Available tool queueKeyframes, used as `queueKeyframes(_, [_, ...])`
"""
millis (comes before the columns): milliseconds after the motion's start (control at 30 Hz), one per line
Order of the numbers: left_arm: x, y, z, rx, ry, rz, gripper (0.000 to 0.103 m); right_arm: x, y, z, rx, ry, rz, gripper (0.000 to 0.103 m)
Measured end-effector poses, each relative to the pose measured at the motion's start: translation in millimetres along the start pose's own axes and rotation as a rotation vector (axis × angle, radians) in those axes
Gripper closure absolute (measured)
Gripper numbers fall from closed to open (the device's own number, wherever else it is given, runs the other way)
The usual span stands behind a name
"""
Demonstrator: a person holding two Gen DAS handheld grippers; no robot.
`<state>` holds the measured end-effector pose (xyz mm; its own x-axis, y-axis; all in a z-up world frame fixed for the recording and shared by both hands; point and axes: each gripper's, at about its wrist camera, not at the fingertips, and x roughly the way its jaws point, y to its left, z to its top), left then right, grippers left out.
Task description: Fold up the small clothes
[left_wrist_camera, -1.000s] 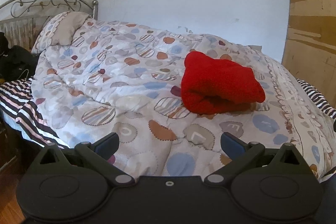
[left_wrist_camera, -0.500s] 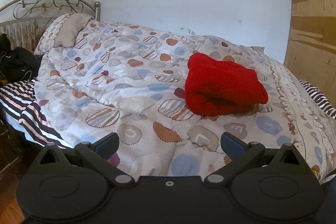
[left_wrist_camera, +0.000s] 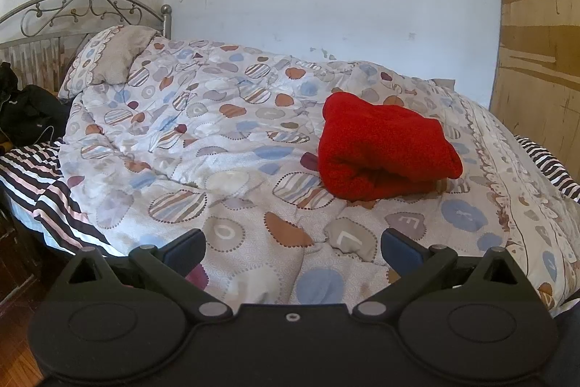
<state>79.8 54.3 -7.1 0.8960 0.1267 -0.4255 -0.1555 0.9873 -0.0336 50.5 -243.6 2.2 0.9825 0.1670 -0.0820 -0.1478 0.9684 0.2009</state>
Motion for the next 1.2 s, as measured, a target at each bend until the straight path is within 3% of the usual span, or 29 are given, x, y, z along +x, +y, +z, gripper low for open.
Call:
queueKeyframes(900, [-4.2,1.7,-0.2,-0.010,0.022,-0.001,0.001,-0.8,-2.0,2.2,-0.012,0.004,0.011,0.000])
queueKeyframes(1200, [-4.4,0.7,-0.3,-0.019,0.040,-0.033,0.001,0.7,-4.0,2.0,-0.008,0.010,0.020,0.000])
